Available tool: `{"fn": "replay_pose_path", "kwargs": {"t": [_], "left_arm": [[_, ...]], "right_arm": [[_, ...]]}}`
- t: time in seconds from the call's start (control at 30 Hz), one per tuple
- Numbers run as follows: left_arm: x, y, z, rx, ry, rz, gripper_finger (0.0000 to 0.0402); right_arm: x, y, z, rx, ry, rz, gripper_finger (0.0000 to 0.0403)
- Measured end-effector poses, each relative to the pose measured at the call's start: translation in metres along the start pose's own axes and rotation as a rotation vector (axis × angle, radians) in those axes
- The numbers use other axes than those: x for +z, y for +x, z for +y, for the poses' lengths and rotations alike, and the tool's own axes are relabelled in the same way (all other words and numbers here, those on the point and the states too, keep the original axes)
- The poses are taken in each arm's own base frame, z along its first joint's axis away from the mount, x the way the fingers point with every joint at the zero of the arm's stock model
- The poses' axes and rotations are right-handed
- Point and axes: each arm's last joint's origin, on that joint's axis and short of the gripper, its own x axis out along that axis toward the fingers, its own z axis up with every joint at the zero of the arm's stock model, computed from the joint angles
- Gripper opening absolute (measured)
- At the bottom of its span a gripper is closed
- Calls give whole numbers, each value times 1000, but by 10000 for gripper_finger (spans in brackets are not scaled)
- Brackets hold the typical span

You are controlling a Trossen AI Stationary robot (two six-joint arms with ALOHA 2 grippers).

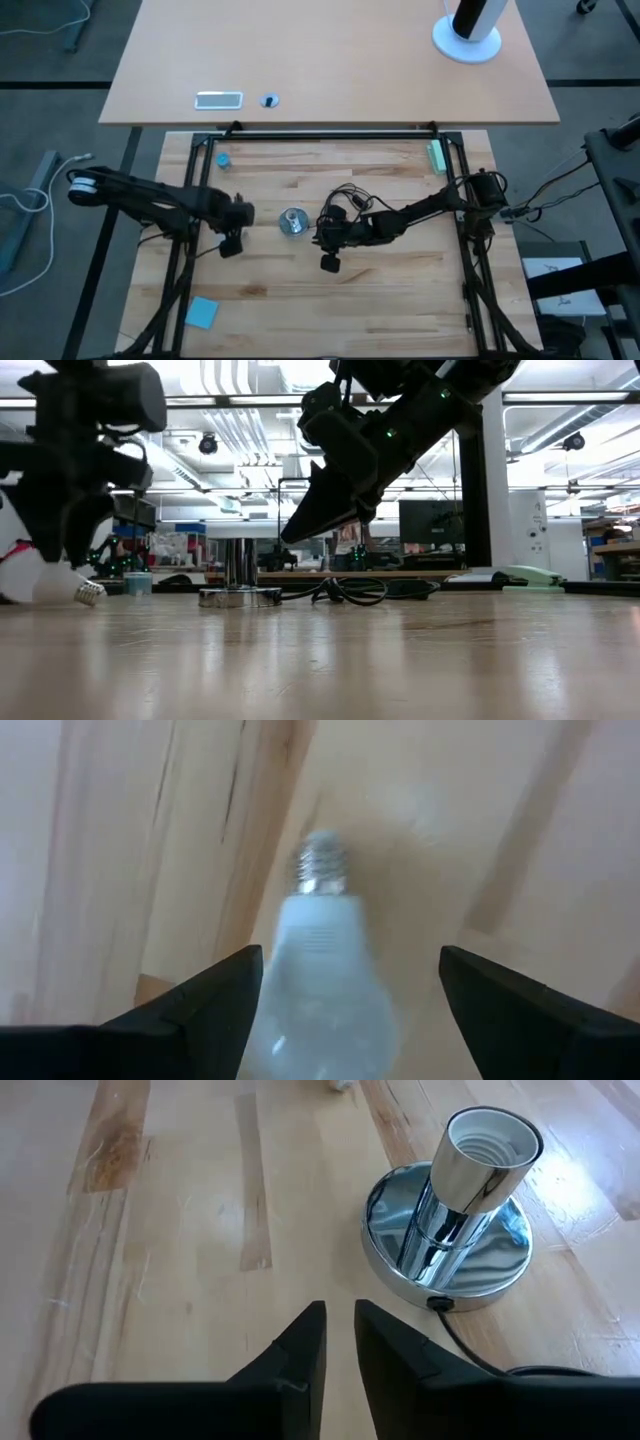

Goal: Screw lightbulb
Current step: Insert the lightbulb into the lamp

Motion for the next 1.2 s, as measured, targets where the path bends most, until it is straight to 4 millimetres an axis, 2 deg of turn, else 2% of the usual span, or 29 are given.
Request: {"fn": "replay_pose_path", "kwargs": {"t": [0.23,0.53,0.63,0.73,0.8,0.93,1.07,1.2], "left_arm": [[1,16,3,116,-104,38,291],[7,41,-3,90,-105,164,281],[10,46,-4,93,-83,194,262],[15,46,-6,91,-57,202,224],[20,41,-9,95,-29,175,192],[35,17,-19,83,55,38,149],[51,-11,-31,25,101,-126,145],[63,-39,-45,5,175,-323,160]], "right_arm": [[0,0,0,3,1,-1,52],[0,0,0,4,0,-1,55],[0,0,0,9,0,2,49],[-1,0,0,8,-2,6,49],[-1,0,0,8,-2,8,52],[-1,0,1,10,-24,7,55],[3,-2,6,22,-73,-9,49],[12,-4,11,37,-95,-58,43]]}}
